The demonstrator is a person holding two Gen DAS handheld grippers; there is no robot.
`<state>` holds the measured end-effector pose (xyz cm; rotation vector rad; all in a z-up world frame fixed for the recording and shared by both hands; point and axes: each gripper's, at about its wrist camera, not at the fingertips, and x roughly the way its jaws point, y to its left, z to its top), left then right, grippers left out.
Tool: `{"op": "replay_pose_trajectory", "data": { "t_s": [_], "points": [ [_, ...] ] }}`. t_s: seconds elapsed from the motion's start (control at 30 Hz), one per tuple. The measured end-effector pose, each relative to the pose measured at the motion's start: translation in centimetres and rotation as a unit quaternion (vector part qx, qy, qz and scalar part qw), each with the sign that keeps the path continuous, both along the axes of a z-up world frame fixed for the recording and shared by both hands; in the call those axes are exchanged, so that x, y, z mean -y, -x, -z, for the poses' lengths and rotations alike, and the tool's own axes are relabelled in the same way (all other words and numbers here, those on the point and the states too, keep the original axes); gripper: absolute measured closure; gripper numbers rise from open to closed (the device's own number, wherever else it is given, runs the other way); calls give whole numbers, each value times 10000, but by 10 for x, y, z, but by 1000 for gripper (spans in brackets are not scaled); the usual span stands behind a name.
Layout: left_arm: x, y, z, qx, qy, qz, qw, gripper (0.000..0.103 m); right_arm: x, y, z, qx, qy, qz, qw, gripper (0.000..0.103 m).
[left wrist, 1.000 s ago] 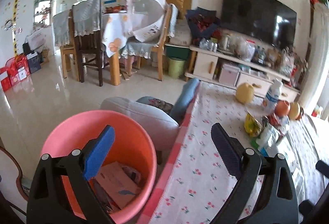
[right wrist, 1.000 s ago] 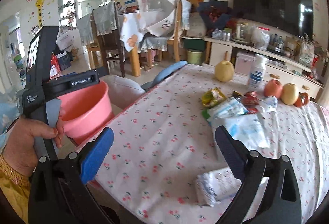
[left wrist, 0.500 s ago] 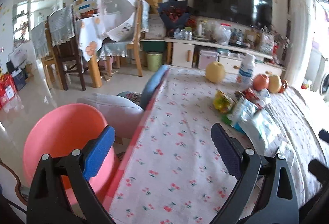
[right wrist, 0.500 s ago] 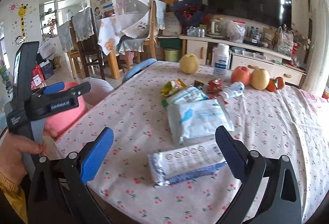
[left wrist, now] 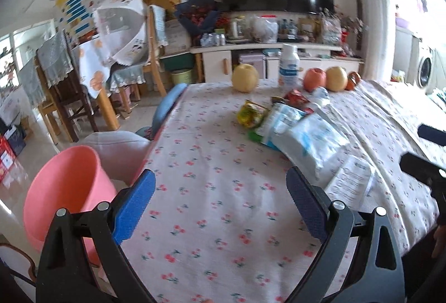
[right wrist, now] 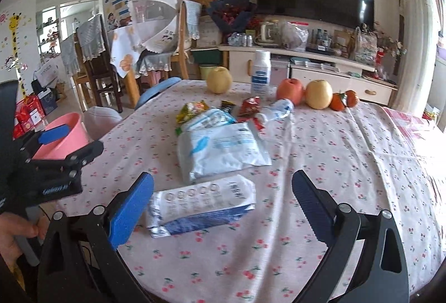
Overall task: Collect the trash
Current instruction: 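Return both tools over the table toward the remaining wrappers, then grasp the yellow snack bag with the left tool while the right tool grasps the white bottle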
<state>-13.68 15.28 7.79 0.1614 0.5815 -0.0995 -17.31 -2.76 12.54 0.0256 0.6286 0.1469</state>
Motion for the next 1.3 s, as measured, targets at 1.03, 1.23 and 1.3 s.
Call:
{"op": "replay_pose_trajectory", "data": {
  "t_s": [1.03, 1.23, 1.3],
  "points": [
    [64, -142, -7, -943, 583, 117, 9938, 12, 122, -120, 34, -843, -1350, 1016, 9820, 5],
    [66, -194, 15, -1321, 615, 48, 9893, 29, 137, -166, 43, -897, -1630, 1005, 9774, 7],
    [68, -207, 23, -1440, 605, 128, 9876, 29, 143, -180, 46, -923, -1746, 987, 9753, 12]
  ]
}}
